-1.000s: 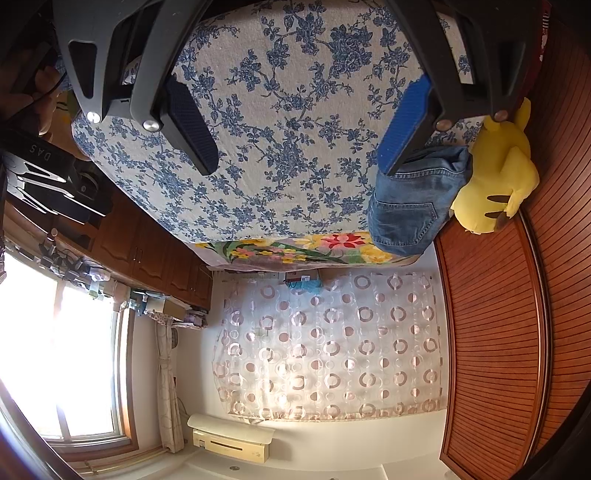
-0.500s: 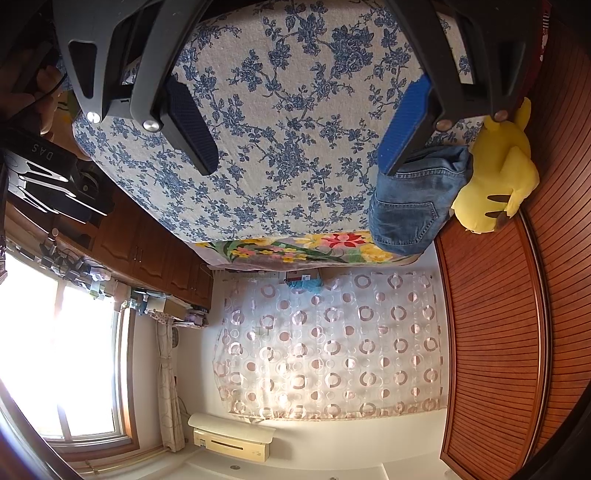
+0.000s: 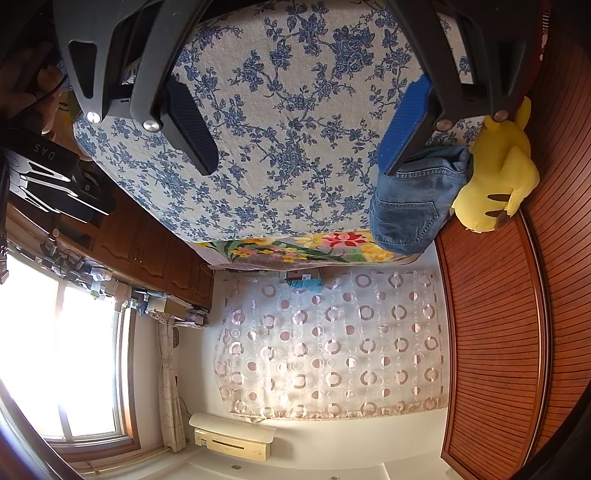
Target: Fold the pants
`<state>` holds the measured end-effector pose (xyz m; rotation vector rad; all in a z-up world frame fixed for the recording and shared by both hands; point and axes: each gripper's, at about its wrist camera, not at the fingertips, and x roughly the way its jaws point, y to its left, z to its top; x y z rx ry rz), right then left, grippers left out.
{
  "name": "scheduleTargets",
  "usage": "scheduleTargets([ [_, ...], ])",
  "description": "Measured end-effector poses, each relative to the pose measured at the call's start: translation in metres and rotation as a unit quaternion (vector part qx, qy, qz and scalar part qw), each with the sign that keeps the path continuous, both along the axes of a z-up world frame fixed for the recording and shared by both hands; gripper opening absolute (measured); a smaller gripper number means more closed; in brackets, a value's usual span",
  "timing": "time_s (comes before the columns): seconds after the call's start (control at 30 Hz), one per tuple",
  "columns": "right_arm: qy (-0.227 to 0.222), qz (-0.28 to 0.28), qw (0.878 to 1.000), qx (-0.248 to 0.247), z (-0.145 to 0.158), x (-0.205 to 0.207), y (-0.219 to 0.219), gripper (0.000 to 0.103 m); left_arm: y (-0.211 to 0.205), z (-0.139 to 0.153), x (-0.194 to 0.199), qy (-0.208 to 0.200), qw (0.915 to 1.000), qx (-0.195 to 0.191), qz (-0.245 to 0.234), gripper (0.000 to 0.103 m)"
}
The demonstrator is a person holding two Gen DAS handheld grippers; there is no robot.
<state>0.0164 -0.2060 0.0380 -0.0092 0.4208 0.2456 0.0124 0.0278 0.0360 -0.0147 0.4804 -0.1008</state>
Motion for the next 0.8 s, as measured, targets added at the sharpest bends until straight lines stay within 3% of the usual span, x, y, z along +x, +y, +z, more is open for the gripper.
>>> scheduleTargets([
  [0.8,0.001,0.000,1.000,0.001,-0.0003,-0.0008,-0.0023,0.072,0.0000,-0.0020,-0.0009,-0.001,1.0000,0.000,0.000,0.089],
])
